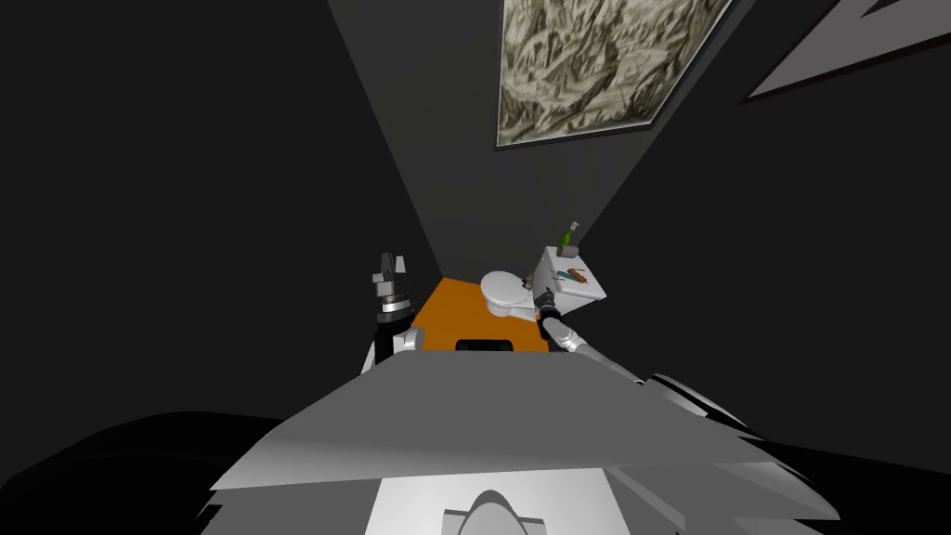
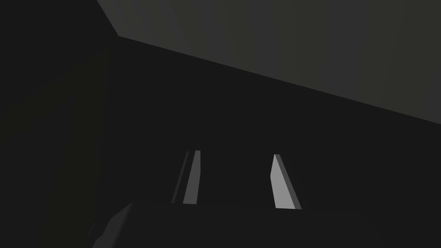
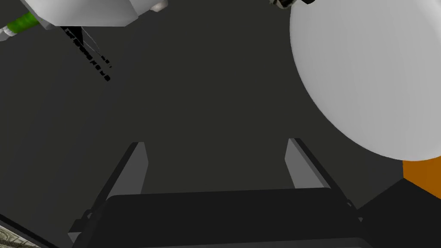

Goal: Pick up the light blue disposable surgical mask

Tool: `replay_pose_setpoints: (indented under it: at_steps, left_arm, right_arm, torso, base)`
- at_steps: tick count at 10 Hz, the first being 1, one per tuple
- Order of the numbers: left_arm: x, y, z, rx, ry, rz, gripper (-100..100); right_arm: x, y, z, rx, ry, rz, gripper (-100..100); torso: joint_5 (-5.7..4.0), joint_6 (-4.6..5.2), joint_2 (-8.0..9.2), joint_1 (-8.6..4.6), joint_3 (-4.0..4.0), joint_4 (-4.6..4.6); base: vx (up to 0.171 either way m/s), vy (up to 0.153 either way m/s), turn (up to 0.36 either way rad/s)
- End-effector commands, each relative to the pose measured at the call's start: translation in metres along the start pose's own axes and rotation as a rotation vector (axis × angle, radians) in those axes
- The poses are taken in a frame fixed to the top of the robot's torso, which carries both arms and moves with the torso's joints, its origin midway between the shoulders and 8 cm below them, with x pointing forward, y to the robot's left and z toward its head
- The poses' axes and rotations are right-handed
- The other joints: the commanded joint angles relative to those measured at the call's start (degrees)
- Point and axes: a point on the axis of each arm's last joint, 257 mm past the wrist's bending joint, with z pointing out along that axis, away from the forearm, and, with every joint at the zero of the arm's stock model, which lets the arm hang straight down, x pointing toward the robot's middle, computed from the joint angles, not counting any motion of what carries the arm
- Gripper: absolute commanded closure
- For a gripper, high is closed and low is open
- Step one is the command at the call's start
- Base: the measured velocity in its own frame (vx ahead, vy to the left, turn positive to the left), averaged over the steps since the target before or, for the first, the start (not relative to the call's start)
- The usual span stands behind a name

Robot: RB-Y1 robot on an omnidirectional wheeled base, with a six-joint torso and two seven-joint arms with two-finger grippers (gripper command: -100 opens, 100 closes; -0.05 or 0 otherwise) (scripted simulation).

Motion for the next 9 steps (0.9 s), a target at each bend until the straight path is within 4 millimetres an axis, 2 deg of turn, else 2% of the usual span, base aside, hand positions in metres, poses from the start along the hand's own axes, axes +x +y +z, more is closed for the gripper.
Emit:
replay_pose_setpoints:
  at_steps: [1, 2, 3, 4, 5, 7, 9]
  left_arm:
    - [0.000, 0.000, 0.000, 0.000, 0.000, 0.000, 0]
    - [0.000, 0.000, 0.000, 0.000, 0.000, 0.000, 0]
    - [0.000, 0.000, 0.000, 0.000, 0.000, 0.000, 0]
    - [0.000, 0.000, 0.000, 0.000, 0.000, 0.000, 0]
    - [0.000, 0.000, 0.000, 0.000, 0.000, 0.000, 0]
    - [0.000, 0.000, 0.000, 0.000, 0.000, 0.000, 0]
    - [0.000, 0.000, 0.000, 0.000, 0.000, 0.000, 0]
  right_arm:
    - [0.007, -0.024, 0.008, 0.061, 0.001, -0.087, -100]
    - [0.010, -0.043, 0.014, 0.104, 0.002, -0.144, -100]
    - [0.011, -0.044, 0.014, 0.111, 0.001, -0.159, -100]
    - [0.014, -0.063, 0.018, 0.156, 0.002, -0.224, -100]
    - [0.014, -0.063, 0.018, 0.156, 0.002, -0.224, -100]
    - [0.019, -0.094, 0.024, 0.230, 0.004, -0.334, -100]
    - [0.027, -0.112, 0.026, 0.273, 0.013, -0.420, -100]
  torso:
    - [0.00, 0.00, 0.00, 0.00, 0.00, 0.00]
    - [0.00, -0.01, -0.01, -0.04, 0.00, 0.01]
    - [-0.02, -0.02, -0.01, -0.12, -0.01, 0.00]
    - [-0.02, 0.01, -0.01, -0.10, 0.00, 0.00]
    - [-0.01, -0.01, -0.04, -0.06, -0.02, 0.00]
    - [0.00, 0.00, -0.01, -0.04, -0.01, 0.00]
    - [-0.04, 0.00, -0.06, -0.18, -0.03, -0.01]
  base:
    - [0.011, -0.035, 0.066]
    - [0.010, -0.063, 0.101]
    - [0.010, -0.055, 0.037]
    - [0.020, -0.042, 0.045]
    - [0.018, -0.032, 0.037]
    - [0.008, -0.047, 0.082]
    - [0.040, -0.088, 0.089]
